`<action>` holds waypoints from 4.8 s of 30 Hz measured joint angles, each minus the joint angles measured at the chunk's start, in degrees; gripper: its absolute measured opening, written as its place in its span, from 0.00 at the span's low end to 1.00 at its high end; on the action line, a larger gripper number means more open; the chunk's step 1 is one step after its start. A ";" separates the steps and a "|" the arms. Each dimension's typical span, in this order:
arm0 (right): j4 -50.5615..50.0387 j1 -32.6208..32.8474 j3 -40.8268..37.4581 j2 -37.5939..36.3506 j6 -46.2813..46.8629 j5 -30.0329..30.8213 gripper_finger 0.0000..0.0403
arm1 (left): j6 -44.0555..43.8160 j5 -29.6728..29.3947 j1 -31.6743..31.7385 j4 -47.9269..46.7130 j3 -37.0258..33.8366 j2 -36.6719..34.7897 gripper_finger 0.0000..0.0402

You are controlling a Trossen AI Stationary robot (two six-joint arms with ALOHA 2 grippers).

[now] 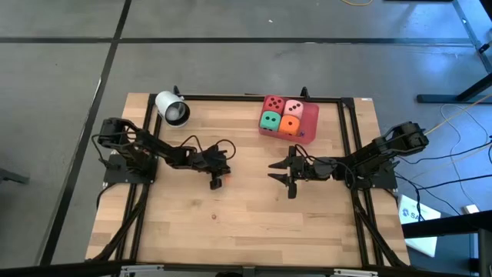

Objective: Pick & Place Dice
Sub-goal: Put the small blue dice into the red bin

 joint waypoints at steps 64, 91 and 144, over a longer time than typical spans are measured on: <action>24.01 -19.92 22.67 28.64 30.45 -38.56 0.38 | 38.65 -27.61 -8.47 -18.06 16.55 -20.57 0.09; 19.11 -22.99 28.03 29.66 29.07 -43.27 0.38 | 38.01 -25.89 -9.57 -18.09 16.55 -20.57 0.10; 12.31 -22.97 32.37 29.59 28.28 -45.83 0.30 | 37.08 -24.64 -9.57 -19.34 16.55 -20.57 0.11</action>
